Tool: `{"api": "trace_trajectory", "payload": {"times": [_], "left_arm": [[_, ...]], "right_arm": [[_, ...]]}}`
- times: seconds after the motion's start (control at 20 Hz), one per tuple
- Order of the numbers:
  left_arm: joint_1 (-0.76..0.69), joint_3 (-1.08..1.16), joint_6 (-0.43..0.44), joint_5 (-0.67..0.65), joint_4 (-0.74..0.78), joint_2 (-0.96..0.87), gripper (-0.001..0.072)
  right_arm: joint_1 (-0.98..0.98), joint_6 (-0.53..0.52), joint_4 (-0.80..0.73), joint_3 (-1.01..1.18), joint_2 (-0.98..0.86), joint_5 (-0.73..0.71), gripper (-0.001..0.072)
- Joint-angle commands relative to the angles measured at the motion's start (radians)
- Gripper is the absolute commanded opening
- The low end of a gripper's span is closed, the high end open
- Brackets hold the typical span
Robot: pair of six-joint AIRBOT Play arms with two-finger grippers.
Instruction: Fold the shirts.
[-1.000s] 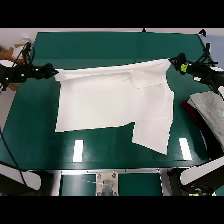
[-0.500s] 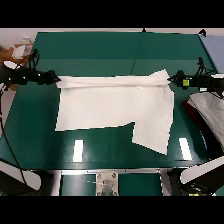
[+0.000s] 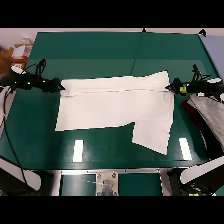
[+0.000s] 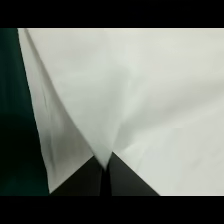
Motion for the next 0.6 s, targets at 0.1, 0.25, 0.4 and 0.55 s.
{"api": "trace_trajectory", "payload": {"times": [0.1,0.25,0.4,0.55], "left_arm": [[0.0,0.01,-0.037,-0.116,0.011,-0.002,0.0646],[0.028,0.098,-0.121,-0.261,0.015,-0.002,0.0703],[0.075,0.165,-0.272,-0.475,0.064,0.006,0.0703],[0.083,0.086,-0.363,-0.662,0.162,0.063,0.0703]], "right_arm": [[-0.002,0.046,0.0,0.005,0.0,0.04,0.0224],[-0.044,0.064,0.0,0.049,0.024,0.158,0.0224],[-0.107,0.072,-0.016,0.046,0.098,0.264,0.0223],[-0.154,0.077,-0.074,-0.073,0.226,0.309,0.0221]]}}
